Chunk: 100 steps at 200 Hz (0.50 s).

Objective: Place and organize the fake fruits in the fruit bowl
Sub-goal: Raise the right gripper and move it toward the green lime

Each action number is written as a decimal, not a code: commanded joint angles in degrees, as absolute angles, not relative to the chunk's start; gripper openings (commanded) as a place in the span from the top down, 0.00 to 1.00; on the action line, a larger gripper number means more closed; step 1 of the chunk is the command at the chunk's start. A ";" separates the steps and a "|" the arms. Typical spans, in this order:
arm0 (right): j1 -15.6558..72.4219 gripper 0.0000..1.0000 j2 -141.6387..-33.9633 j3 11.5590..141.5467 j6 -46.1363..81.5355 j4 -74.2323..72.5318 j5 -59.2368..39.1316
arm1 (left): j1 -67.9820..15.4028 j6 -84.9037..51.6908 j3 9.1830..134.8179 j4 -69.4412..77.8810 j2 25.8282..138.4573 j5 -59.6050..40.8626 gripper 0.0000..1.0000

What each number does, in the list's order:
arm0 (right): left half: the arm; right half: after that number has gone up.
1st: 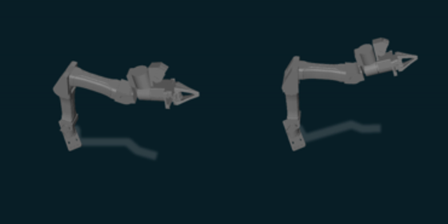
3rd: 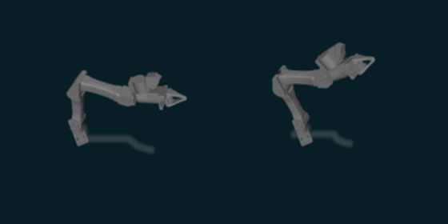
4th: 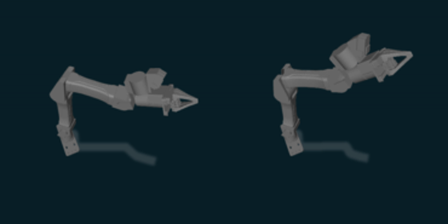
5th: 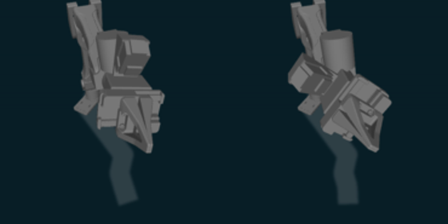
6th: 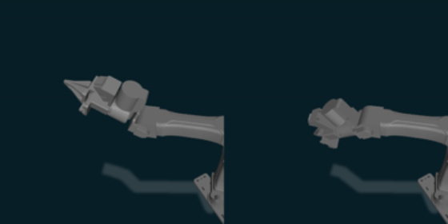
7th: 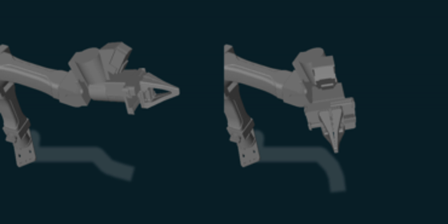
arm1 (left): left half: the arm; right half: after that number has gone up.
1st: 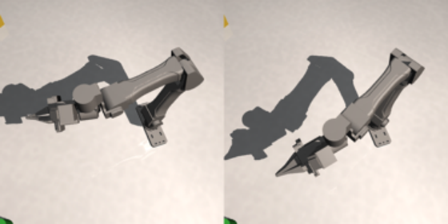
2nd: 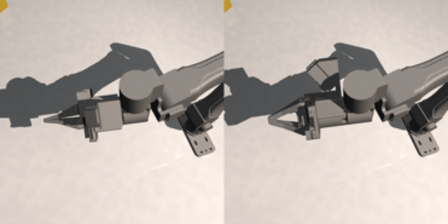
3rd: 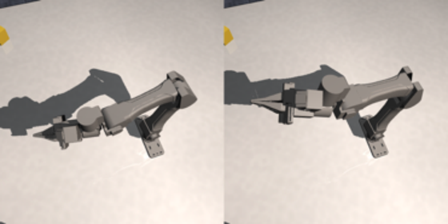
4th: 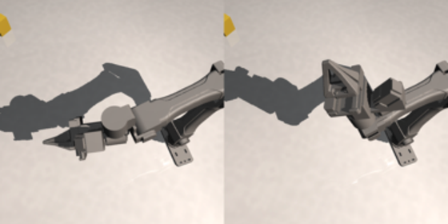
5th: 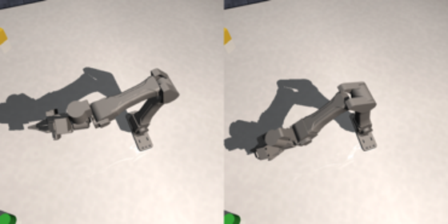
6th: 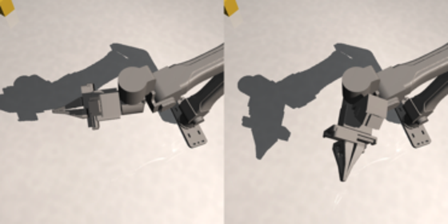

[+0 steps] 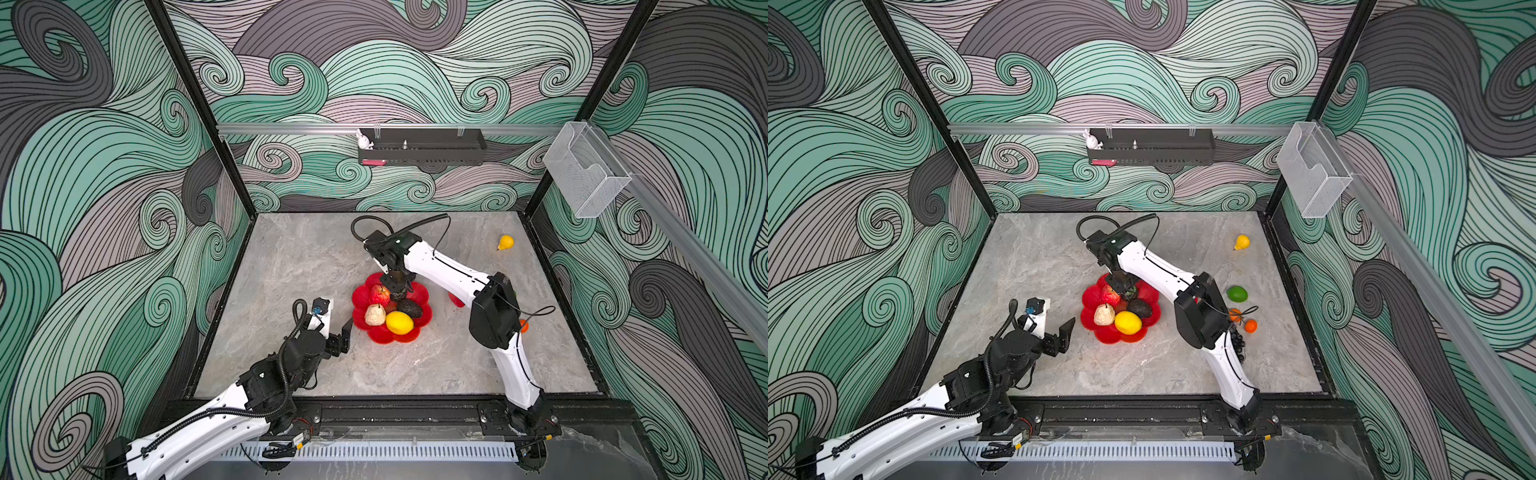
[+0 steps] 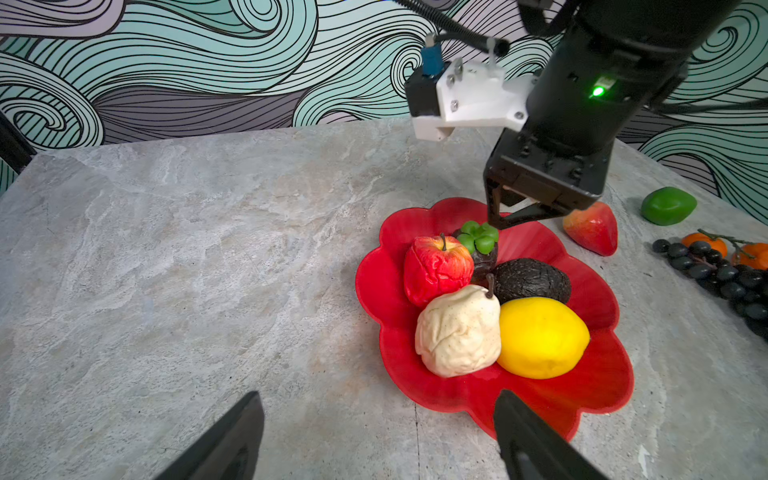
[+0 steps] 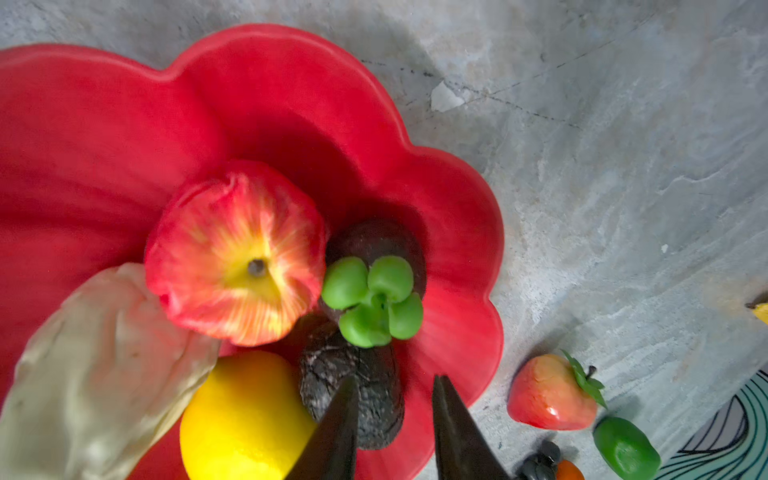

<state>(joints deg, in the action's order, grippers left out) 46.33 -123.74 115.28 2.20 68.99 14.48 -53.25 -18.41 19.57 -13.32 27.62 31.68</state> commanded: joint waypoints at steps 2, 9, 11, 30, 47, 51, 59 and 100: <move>46.07 0.63 -115.93 112.44 3.57 70.14 17.59 | -52.73 -18.02 19.69 -13.62 28.04 32.34 0.12; 45.70 0.62 -113.87 110.46 3.97 69.53 18.12 | -52.74 -18.07 19.69 -13.60 28.04 32.30 0.12; 45.57 0.62 -113.22 109.82 4.03 69.30 18.29 | -52.73 -18.10 19.69 -13.62 28.04 32.27 0.12; 43.62 0.60 -107.03 102.80 5.04 66.38 18.70 | -52.73 -18.07 19.69 -13.70 27.86 32.02 0.12; 40.85 0.58 -101.76 96.12 6.03 63.20 18.88 | -52.73 -18.09 19.62 -13.62 27.47 31.68 0.12; 40.04 0.57 -100.54 94.58 6.22 62.58 18.86 | -52.75 -18.10 19.60 -13.62 27.42 31.58 0.12; 38.27 0.56 -98.35 91.78 6.94 61.28 18.79 | -52.73 -18.08 19.68 -13.67 27.25 31.42 0.12; 26.43 0.39 -90.25 80.48 12.16 56.56 21.57 | -52.73 -18.59 19.65 -14.75 25.31 32.24 0.11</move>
<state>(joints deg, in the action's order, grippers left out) 31.68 -93.58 85.58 8.03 60.58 18.41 -53.25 -18.44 19.57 -13.47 27.07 31.51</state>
